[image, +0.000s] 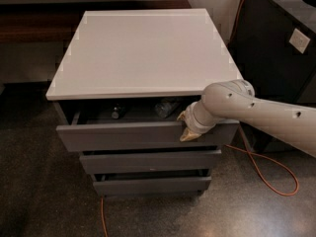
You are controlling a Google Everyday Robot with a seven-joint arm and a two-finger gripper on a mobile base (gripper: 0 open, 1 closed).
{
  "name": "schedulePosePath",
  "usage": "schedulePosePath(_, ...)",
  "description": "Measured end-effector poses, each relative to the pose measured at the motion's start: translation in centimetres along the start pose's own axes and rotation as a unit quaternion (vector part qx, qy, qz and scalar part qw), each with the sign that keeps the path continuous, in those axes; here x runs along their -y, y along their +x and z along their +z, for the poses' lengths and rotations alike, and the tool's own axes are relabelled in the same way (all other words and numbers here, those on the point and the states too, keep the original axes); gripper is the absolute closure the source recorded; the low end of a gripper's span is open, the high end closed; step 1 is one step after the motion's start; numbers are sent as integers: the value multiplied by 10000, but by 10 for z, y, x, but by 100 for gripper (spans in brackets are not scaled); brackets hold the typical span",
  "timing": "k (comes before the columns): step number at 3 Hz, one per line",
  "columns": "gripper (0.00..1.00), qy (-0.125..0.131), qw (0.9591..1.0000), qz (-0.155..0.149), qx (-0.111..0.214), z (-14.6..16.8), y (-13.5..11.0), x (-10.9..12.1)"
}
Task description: Pick water bottle from top drawer and place on counter
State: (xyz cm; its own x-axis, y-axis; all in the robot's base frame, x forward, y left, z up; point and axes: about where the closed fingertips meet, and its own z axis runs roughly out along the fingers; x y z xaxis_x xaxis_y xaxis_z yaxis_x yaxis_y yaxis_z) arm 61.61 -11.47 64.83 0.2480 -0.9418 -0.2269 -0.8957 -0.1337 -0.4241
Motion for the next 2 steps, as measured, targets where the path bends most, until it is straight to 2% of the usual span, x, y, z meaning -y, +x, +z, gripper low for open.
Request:
schedulePosePath(1,100,-8,9999,7,148,-12,-11,-18)
schedulePosePath(2,100,-112,9995,45,303,-18,-21,-43)
